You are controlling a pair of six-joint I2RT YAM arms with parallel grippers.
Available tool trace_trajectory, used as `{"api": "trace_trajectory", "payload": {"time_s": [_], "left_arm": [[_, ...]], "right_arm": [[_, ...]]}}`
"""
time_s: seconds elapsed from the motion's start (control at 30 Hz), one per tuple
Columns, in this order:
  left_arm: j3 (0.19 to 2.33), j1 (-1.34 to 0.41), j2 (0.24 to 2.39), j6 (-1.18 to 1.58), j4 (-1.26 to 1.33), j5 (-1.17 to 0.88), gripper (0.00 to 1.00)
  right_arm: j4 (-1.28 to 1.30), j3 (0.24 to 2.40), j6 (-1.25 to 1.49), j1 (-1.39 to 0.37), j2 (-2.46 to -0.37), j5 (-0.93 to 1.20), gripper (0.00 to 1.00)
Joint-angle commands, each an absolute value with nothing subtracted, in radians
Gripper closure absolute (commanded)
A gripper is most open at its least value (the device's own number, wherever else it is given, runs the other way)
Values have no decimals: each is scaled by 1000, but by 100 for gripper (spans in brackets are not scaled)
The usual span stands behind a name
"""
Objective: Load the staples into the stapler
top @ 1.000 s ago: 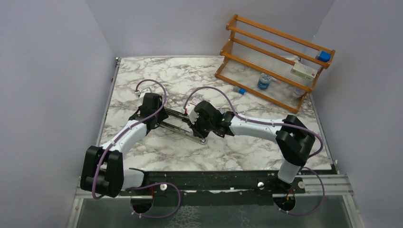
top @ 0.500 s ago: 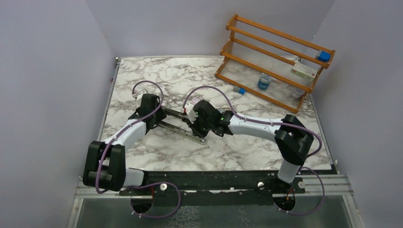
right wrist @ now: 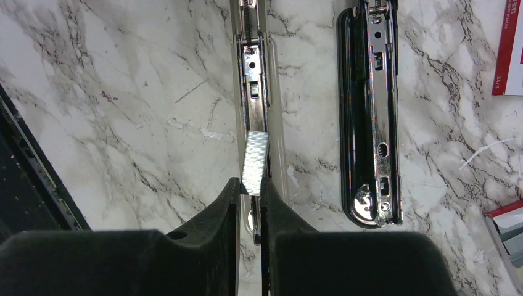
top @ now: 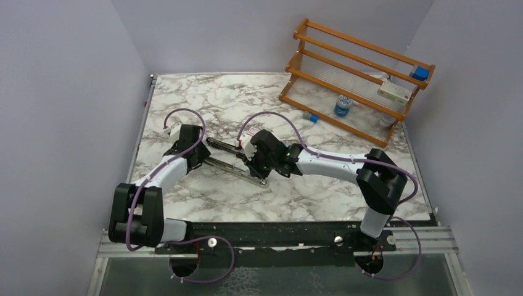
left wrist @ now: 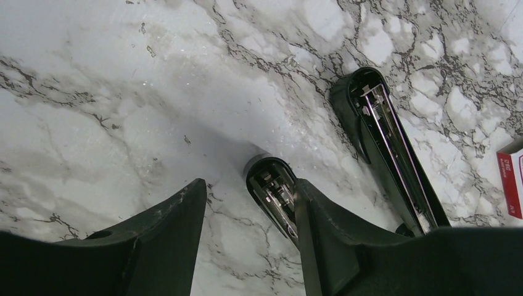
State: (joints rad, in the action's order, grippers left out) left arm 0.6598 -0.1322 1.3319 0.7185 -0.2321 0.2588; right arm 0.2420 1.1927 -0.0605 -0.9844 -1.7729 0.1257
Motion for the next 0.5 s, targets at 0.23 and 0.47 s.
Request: {"api": "trace_trajectory", "payload": {"time_s": [0.23, 0.47], "left_arm": [[645, -122, 1373, 723, -214, 283, 51], [644, -123, 1392, 721, -200, 271, 53]], "right_arm": [[250, 1213, -58, -986, -1802, 137, 99], [253, 1219, -67, -986, -1810, 123, 99]]}}
